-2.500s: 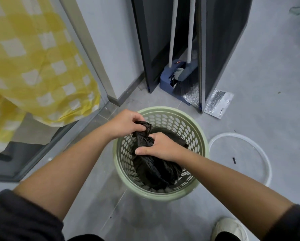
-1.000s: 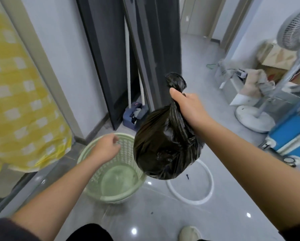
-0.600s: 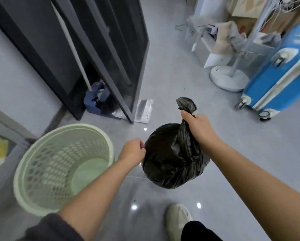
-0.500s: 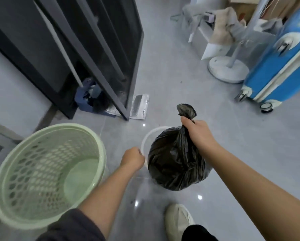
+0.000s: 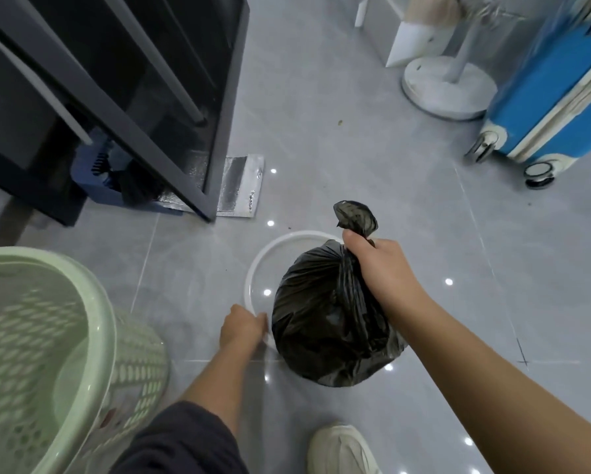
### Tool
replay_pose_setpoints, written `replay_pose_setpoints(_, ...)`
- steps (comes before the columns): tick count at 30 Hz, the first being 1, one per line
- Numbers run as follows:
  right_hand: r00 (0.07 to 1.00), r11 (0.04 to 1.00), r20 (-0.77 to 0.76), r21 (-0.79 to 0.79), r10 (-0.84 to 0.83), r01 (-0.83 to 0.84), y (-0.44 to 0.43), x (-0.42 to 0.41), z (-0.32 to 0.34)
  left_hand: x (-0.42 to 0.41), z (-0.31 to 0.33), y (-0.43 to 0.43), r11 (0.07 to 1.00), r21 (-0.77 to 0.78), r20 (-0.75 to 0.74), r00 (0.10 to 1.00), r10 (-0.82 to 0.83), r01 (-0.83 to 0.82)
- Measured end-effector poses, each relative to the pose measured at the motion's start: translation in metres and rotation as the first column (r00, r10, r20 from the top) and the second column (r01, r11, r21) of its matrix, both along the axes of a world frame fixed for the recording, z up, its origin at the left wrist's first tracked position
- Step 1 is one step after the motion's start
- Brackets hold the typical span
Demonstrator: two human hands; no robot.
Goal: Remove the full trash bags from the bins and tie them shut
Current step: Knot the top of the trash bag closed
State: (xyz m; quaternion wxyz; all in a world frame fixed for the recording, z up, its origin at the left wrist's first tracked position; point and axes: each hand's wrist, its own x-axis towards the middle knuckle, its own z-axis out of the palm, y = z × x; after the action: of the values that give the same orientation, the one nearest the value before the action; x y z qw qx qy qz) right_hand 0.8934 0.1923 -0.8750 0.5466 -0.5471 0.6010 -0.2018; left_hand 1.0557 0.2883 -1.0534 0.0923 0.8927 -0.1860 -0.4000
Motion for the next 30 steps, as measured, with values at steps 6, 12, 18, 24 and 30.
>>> replay_pose_setpoints(6, 1.000, 1.000, 0.013, 0.009, -0.006, 0.006, -0.001, 0.001, -0.003, 0.001, 0.002, -0.004, 0.999, -0.003, 0.017, 0.999, 0.046, -0.046)
replay_pose_setpoints(12, 0.999, 1.000, 0.034, -0.007, 0.008, -0.008, 0.002, 0.011, 0.001, 0.010, 0.015, -0.001, 0.994, -0.071, 0.059, 0.994, 0.091, -0.086)
replay_pose_setpoints(18, 0.999, 1.000, 0.048, -0.004, 0.004, -0.004, 0.006, 0.021, 0.016, 0.025, 0.042, 0.009, 0.984, -0.178, 0.148, 0.989, 0.029, -0.003)
replay_pose_setpoints(24, 0.998, 0.999, 0.069, -0.040, 0.015, -0.012, 0.009, 0.024, 0.044, 0.035, 0.088, 0.021, 0.928, -0.338, 0.309, 0.950, -0.049, 0.158)
replay_pose_setpoints(30, 0.994, 0.990, -0.015, -0.079, 0.112, -0.113, 0.020, 0.028, 0.082, 0.045, 0.164, 0.028, 0.871, -0.339, 0.523, 0.841, -0.140, 0.356)
